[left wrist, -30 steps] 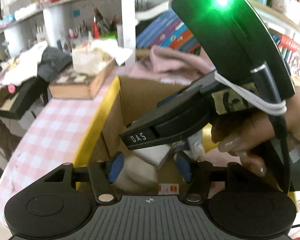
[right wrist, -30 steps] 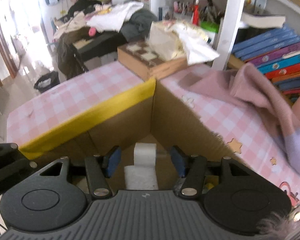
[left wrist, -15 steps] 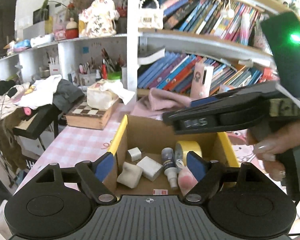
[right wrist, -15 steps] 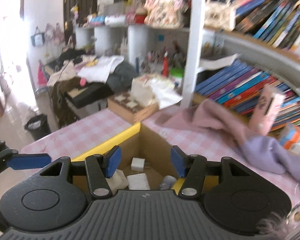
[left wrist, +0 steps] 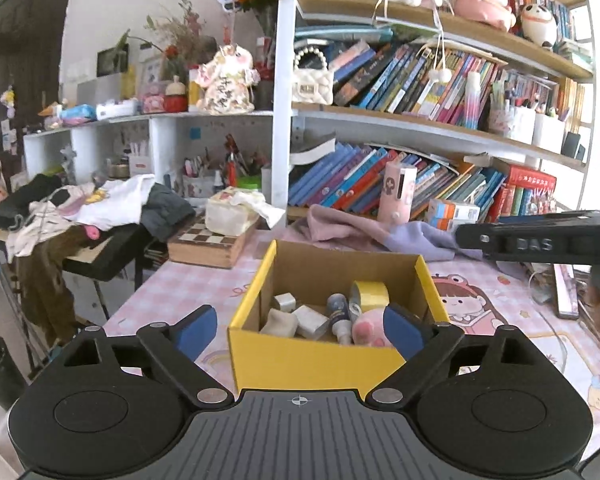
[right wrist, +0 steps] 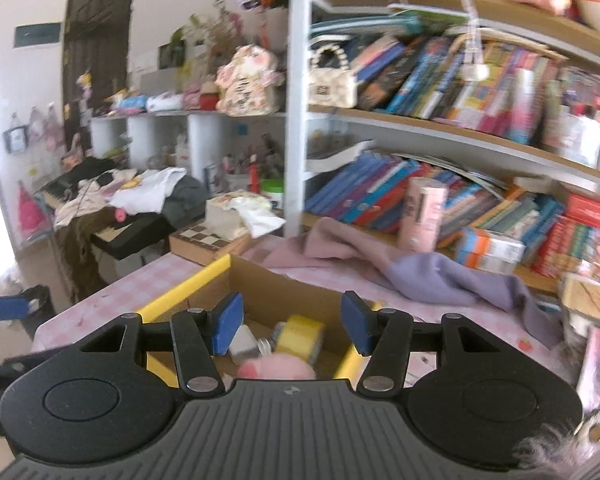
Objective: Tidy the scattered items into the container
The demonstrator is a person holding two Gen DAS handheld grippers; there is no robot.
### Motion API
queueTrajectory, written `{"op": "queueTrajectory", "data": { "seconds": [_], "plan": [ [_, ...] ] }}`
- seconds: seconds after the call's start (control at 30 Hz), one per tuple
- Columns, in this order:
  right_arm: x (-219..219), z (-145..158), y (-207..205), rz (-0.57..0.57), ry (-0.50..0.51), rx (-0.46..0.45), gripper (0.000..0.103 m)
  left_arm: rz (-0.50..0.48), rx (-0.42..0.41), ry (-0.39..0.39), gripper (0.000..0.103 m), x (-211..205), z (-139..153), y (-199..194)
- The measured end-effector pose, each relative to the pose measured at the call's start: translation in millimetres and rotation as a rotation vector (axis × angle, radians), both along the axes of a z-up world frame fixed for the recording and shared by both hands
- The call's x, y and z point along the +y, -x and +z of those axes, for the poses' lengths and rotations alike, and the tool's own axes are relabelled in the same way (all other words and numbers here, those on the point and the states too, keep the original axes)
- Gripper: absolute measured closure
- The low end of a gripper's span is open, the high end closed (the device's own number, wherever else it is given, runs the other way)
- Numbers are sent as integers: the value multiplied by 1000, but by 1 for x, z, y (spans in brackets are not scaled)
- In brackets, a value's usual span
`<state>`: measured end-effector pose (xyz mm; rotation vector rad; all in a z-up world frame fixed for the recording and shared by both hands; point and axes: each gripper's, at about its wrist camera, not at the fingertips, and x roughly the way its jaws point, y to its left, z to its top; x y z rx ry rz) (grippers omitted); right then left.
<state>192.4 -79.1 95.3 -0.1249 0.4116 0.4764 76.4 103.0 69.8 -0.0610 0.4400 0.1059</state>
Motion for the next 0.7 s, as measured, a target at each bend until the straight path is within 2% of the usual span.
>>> {"op": "queueTrajectory", "data": {
  "seconds": [0.23, 0.7],
  "plan": [
    [-28, -9, 67, -94, 24, -36, 51, -16, -8, -15, 6, -12, -5, 41],
    [-59, -32, 144, -208, 79, -27, 51, -81, 3, -53, 3, -35, -11, 67]
  ]
}}
